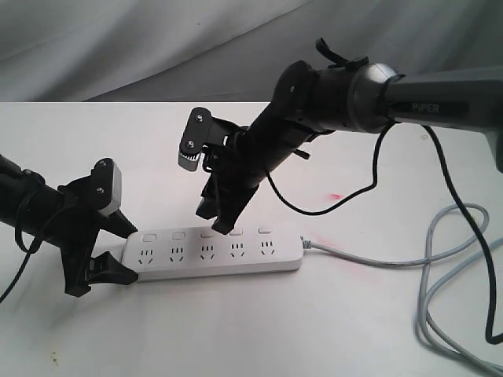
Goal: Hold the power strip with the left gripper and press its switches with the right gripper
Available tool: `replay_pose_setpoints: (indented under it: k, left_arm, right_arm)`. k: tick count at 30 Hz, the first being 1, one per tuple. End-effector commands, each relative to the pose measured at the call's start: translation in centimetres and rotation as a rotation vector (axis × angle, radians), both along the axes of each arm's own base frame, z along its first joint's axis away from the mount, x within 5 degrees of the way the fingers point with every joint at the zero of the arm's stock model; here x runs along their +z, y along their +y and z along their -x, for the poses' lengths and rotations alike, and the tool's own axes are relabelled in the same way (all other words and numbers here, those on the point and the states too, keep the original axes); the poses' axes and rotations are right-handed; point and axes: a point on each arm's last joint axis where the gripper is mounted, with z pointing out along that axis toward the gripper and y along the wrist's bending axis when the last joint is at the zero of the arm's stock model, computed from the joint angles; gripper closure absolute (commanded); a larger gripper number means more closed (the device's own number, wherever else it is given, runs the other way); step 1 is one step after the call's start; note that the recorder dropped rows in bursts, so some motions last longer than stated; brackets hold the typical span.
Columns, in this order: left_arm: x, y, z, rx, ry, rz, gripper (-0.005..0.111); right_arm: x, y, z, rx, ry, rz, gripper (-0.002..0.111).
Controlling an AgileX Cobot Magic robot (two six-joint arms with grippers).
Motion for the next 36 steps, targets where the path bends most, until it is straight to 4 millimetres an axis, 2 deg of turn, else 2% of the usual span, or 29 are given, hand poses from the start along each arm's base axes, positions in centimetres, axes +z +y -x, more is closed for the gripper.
replay_pose_setpoints:
  k: [1, 15, 36]
  left_arm:
    - [0.1, -0.1, 0.0, -0.004, 0.003, 0.012, 0.046]
    - [0.1, -0.1, 0.0, -0.004, 0.003, 0.012, 0.046]
    - [0.1, -0.1, 0.0, -0.003, 0.004, 0.012, 0.046]
  right_arm:
    - [-1.0, 0.5, 0.2, -0.003, 0.009, -0.003, 0.076]
    - [-2.5, 0.5, 0.0, -0.011, 0.03, 0.01, 0.076]
    - [-2.7, 0.2, 0.1, 0.025, 0.015, 0.051, 0.076]
